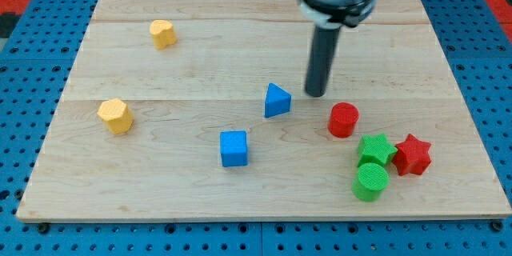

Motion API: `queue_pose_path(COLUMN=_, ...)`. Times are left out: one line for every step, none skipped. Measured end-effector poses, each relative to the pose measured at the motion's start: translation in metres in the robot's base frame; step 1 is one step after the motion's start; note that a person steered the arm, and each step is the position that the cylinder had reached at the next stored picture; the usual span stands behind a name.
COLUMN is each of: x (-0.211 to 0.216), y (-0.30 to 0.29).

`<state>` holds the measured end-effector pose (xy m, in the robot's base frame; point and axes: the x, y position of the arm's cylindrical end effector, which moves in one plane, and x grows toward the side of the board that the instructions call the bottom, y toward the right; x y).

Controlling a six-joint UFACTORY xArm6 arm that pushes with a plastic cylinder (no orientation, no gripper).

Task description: Move the blue blocks towards the green blocks

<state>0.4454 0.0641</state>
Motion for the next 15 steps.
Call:
queue_pose_path(x=0.035, y=0.062)
queue_pose_path(x=0.003, y=0.040)
queue_pose_path(x=-0.072, y=0.010)
queue_pose_path(x=-0.046, y=-0.071)
queue_pose_path(x=0.009, y=-0.059)
queue_pose_path(x=0.020, y=0.033)
queue_pose_path(x=-0.001, y=-0.035)
queue_pose_path(x=-0.026, y=0.011)
queue_pose_path(x=0.021, y=0.062)
queue_pose_path(x=0.046, y=0.052)
queue_pose_path(x=0.004, y=-0.038)
queue_pose_path(x=0.047, y=-0.114)
queue_pose_path(x=0.101, y=-0.073)
queue_pose_path(x=0.098, y=-0.035)
queue_pose_path(x=0.122, y=-0.131)
